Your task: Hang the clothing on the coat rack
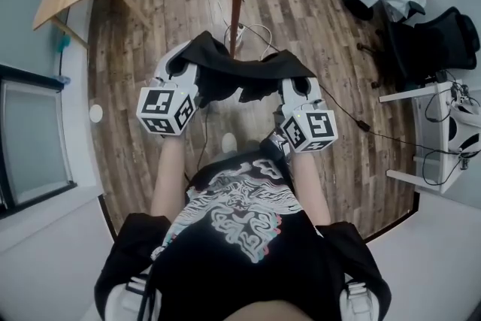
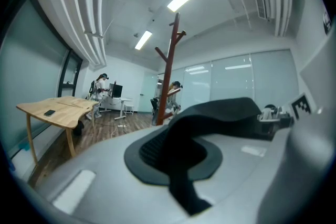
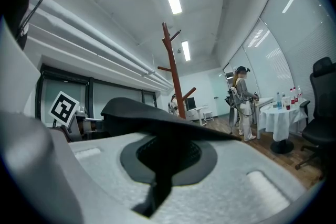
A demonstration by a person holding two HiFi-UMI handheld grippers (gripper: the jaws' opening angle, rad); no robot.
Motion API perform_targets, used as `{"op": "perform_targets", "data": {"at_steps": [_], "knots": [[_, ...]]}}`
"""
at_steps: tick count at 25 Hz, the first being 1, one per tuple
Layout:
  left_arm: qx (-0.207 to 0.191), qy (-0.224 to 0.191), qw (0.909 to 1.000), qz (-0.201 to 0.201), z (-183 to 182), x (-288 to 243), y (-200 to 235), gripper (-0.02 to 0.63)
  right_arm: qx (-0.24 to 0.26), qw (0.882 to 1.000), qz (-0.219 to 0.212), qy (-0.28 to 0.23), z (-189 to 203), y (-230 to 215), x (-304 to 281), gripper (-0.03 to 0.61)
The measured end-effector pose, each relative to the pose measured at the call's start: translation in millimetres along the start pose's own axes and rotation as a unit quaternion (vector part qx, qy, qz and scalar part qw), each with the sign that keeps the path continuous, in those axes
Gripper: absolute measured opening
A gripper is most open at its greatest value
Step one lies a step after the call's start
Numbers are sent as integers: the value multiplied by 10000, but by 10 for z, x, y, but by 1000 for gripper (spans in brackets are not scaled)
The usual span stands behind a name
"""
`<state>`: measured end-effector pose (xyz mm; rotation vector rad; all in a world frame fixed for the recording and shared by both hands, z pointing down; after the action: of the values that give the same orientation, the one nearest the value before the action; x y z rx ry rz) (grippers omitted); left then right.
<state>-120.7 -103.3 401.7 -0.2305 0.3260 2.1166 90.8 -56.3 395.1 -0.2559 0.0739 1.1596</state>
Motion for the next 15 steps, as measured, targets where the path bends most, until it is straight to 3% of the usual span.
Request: {"op": "perform_targets", "data": {"at_steps": [15], "knots": [[-211,-11,9996,-199,-233,-171,384,9,279,9996,12,37,-151,4,-484,2]]}}
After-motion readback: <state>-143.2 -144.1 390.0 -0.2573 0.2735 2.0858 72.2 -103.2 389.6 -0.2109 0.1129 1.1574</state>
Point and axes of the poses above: the fingertips, and each gripper's own axes: x backward along the fingers, y to its left, z out of its underside, the point moved 2 cm from there along x, backward along the fingers, and after that the axes turned 9 degrees about y, right-handed, at the moved point
